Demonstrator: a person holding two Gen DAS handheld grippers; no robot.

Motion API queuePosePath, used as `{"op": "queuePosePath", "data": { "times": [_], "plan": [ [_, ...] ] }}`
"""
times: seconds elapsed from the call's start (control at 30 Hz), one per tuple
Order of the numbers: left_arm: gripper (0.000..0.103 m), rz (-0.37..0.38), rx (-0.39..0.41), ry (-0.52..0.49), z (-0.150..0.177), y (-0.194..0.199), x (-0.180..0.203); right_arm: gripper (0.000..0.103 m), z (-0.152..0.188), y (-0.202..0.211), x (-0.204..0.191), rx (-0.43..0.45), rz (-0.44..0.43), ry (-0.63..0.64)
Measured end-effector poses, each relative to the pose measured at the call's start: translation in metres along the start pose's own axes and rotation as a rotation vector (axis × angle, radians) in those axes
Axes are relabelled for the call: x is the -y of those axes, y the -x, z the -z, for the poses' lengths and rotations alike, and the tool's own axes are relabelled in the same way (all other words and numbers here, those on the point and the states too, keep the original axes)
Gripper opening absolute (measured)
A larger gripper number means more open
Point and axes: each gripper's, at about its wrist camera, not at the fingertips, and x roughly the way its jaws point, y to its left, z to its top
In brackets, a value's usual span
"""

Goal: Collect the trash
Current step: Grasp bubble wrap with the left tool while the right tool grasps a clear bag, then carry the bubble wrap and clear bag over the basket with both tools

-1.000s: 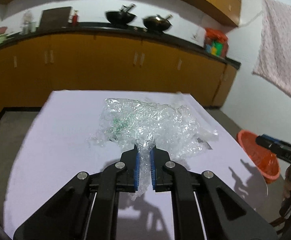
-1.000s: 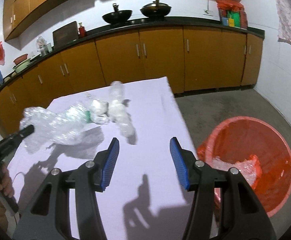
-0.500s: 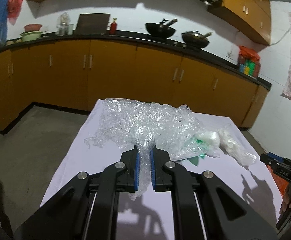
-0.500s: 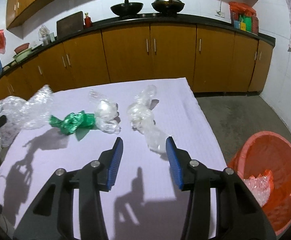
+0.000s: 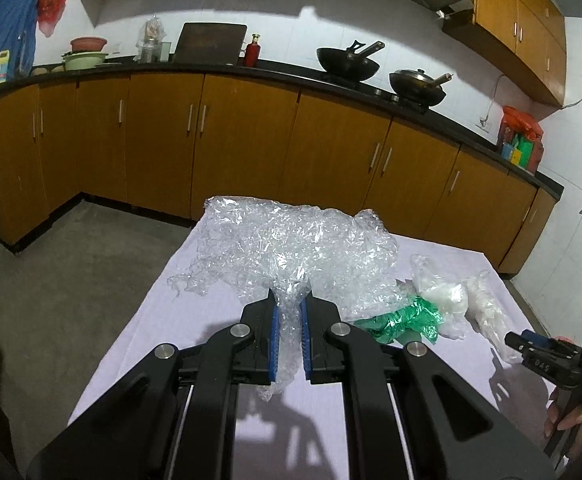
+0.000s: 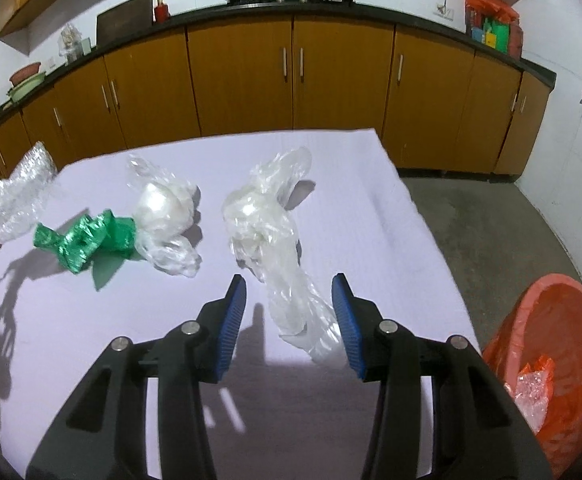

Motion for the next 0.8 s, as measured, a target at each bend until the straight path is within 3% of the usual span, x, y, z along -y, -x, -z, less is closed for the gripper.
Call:
{"op": "queuePosePath", "data": {
  "times": [0.1,0.17,0.47,0.8],
  "plan": [
    [0.009,0.001,-0.005,-0.002,0.001,-0.001,0.001,0.012,0.002,-0.007,0.000,-0.036,-0.017,0.004],
    [0.009,0.005,-0.007,-0.003,0.001,0.000,0.002,0.009,0.003,-0.007,0.000,-0.038,-0.028,0.006],
    [0.009,0.041,0.009,-0.011,-0.004,0.016,0.015,0.006,0.011,0.031,0.006,0.017,-0.060,-0.014],
    [0.009,0.131,0.017,-0.042,-0.002,0.041,0.055,0.006,0.023,0.105,0.032,0.111,-0.058,-0.037]
  ]
}}
